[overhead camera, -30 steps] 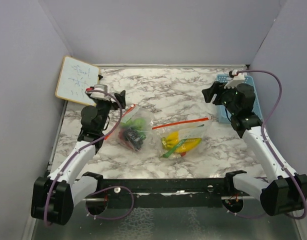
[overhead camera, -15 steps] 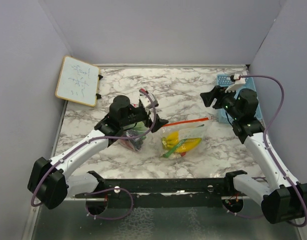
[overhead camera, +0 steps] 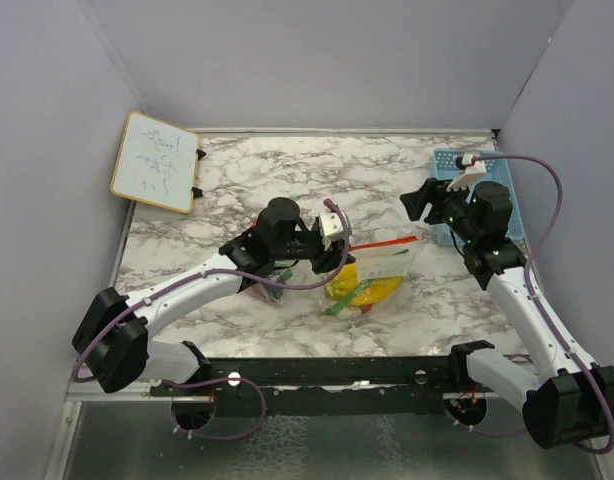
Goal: Open the zip-top bag and remove the fake food
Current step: Pick up the zipper food storage bag at the center of the board.
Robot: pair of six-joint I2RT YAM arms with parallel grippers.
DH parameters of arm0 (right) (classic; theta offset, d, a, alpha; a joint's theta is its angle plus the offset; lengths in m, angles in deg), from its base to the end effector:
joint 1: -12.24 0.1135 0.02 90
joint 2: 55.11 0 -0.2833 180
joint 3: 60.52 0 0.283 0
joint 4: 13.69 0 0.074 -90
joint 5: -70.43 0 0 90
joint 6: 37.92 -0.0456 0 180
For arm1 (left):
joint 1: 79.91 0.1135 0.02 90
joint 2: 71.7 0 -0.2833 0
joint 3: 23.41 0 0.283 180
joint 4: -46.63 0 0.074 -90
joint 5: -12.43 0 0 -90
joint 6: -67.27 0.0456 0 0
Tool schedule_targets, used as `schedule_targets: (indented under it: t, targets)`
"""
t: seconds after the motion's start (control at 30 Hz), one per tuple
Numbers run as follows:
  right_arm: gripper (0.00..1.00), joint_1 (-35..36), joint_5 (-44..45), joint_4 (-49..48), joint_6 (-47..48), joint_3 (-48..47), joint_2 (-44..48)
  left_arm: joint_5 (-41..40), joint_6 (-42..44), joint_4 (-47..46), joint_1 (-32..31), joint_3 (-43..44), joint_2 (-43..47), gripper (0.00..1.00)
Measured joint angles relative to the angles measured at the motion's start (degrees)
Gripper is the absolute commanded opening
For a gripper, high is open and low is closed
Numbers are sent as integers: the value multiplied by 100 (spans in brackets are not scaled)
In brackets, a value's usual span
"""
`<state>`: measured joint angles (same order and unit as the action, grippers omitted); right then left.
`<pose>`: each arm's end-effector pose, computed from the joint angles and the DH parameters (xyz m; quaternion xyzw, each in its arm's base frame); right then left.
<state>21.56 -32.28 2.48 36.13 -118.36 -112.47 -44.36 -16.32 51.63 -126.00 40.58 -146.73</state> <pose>0.2591 0.0527 0.3224 -0.0209 0.7946 0.2174 0.5664 0.2125 -0.2568 0.3020 0.4928 0.6106 -0.4104 0.4648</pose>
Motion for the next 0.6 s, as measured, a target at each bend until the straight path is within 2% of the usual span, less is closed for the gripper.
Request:
schedule_targets:
  t: [0.13, 0.17, 0.2, 0.27, 0.3, 0.33, 0.4, 0.47, 0.6]
  targets:
    - [66, 0, 17, 66, 35, 0, 4, 2, 22, -170, -48, 11, -175, 1]
    - [66, 0, 24, 94, 48, 0, 7, 4, 24, -192, -57, 35, -227, 0]
    - [66, 0, 24, 111, 59, 0, 13, 11, 35, -186, -59, 98, -310, 6]
    - [66, 0, 17, 168, 72, 0, 44, 20, 81, -151, -68, 326, -525, 47]
    - [66, 0, 13, 203, 72, 0, 66, 22, 120, -151, -68, 455, -629, 60]
    - [66, 0, -20, 232, 70, 0, 101, 22, 105, -157, -68, 542, -697, 68]
    - [66, 0, -81, 240, 61, 0, 160, 50, 83, -181, -76, 660, -774, 76]
    - [66, 0, -164, 240, 52, 0, 232, 98, 74, -254, -105, 708, -802, 77]
    - [66, 0, -234, 249, 28, 0, 291, 153, 66, -326, -210, 850, -981, 68]
